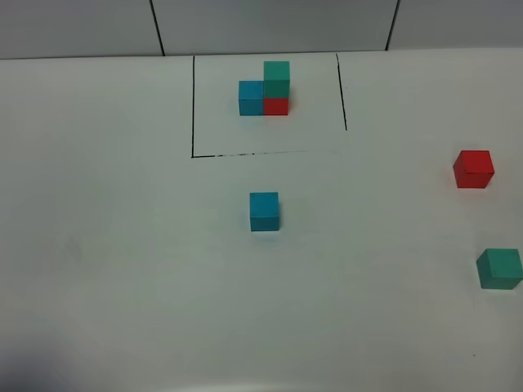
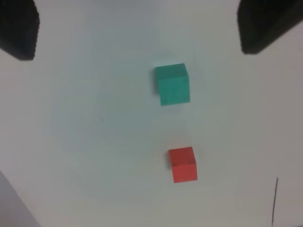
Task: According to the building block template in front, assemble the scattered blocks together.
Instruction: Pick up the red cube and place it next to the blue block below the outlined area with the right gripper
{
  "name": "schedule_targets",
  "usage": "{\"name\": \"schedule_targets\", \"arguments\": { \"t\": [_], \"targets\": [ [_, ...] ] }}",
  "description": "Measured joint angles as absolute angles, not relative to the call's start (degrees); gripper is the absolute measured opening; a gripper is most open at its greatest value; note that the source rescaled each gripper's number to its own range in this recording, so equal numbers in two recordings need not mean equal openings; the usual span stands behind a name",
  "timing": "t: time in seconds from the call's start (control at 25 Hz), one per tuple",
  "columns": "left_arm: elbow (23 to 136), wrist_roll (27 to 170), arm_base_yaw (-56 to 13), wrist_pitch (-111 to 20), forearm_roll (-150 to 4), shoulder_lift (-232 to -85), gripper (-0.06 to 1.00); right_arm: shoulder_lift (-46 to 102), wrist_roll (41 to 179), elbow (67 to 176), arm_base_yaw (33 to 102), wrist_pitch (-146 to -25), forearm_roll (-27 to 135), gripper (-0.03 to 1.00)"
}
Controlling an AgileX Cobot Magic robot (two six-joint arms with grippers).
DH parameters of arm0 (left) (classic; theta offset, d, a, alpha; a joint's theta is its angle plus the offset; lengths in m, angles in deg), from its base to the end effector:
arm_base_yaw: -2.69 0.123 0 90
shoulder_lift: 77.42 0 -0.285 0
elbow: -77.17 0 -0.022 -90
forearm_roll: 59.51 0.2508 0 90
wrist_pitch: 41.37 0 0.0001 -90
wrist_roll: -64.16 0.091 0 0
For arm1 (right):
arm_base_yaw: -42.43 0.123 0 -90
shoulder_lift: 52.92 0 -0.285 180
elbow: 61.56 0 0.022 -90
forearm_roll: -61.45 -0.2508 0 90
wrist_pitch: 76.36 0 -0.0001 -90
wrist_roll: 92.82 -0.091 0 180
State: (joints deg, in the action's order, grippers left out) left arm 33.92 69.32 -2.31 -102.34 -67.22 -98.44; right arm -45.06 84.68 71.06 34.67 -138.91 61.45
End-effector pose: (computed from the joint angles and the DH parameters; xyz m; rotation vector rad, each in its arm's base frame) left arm 0.0233 -0.0128 0.3020 0.1884 2.1737 -0.1639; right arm -0.0083 0.0011 0.2805 0.1839 2.0481 -0.0569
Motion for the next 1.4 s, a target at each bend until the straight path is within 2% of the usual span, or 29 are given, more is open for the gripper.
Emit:
{"name": "schedule_targets", "arguments": {
  "t": [0.52, 1.2, 1.4],
  "targets": [
    [28.96, 69.50, -2.31, -103.55, -67.57, -85.62, 0.99, -45.06, 84.63, 71.06, 34.67, -138.91, 61.45, 0.72],
    [28.96, 69.44, -2.31, -103.74, -67.57, -84.98, 0.98, -45.06, 84.63, 71.06, 34.67, -138.91, 61.45, 0.72],
    [28.96, 69.44, 0.11, -103.74, -67.57, -84.98, 0.98, -45.06, 84.63, 71.06, 34.67, -138.91, 61.45, 0.72]
  ]
}}
